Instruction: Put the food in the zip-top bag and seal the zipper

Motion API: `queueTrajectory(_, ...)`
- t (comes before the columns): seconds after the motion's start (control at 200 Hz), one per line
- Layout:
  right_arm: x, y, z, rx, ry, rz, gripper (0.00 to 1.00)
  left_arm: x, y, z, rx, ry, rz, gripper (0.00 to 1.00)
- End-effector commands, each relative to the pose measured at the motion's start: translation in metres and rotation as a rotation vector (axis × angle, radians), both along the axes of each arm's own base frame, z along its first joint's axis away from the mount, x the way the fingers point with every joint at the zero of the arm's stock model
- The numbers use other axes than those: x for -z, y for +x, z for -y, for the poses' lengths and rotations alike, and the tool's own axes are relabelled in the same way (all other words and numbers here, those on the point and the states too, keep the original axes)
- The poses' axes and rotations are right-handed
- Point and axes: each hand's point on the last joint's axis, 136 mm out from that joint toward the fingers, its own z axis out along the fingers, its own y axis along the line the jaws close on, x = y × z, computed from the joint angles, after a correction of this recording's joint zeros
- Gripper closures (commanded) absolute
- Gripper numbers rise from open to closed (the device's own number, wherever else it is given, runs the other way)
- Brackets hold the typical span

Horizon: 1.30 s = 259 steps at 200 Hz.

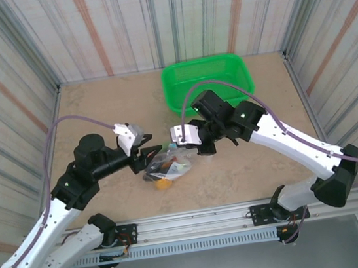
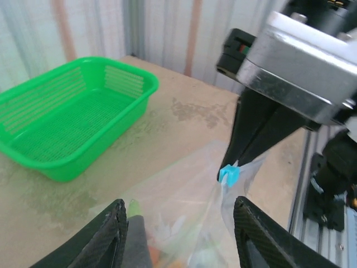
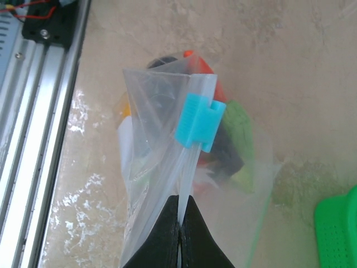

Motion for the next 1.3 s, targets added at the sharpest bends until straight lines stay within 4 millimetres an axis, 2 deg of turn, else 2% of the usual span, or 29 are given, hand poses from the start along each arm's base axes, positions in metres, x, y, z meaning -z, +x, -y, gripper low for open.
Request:
queueTrajectory(0.0, -0.022, -0.011, -0.006, -0.084, 0.110, 0.065, 1.00, -0.007, -0.029, 0.013, 0.222, 0.019, 0.190, 0.44)
queueTrajectory(0.19, -0.021, -0.018, -0.006, -0.099, 0.153, 0.064, 1.00, 0.002, -0.039, 0.029, 0.330, 0.051, 0.246, 0.42)
queueTrajectory(0.321, -0.018, -0.022, -0.007, -0.112, 0.170, 0.060, 1.00, 0.006, -0.029, 0.039, 0.326, 0.077, 0.253, 0.45)
queueTrajectory(0.546, -0.013, -0.020, -0.006, -0.101, 0.177, 0.049, 1.00, 0.006, -0.034, 0.054, 0.435, 0.073, 0.199, 0.76)
queueTrajectory(0.731, -0.015, -0.018, -0.005, -0.094, 0.195, 0.045, 1.00, 0.006, -0.037, 0.052, 0.443, 0.077, 0.218, 0.88)
queueTrajectory(0.882, -0.015, -0.014, -0.002, -0.078, 0.200, 0.043, 1.00, 0.006, -0.036, 0.048, 0.419, 0.079, 0.228, 0.88)
queueTrajectory(1.012, -0.016, -0.013, -0.001, -0.072, 0.210, 0.041, 1.00, 0.008, -0.036, 0.048, 0.412, 0.075, 0.218, 0.79)
queueTrajectory(1.292, -0.015, -0.015, -0.001, -0.069, 0.215, 0.029, 1.00, 0.012, -0.035, 0.050, 0.407, 0.058, 0.190, 0.80)
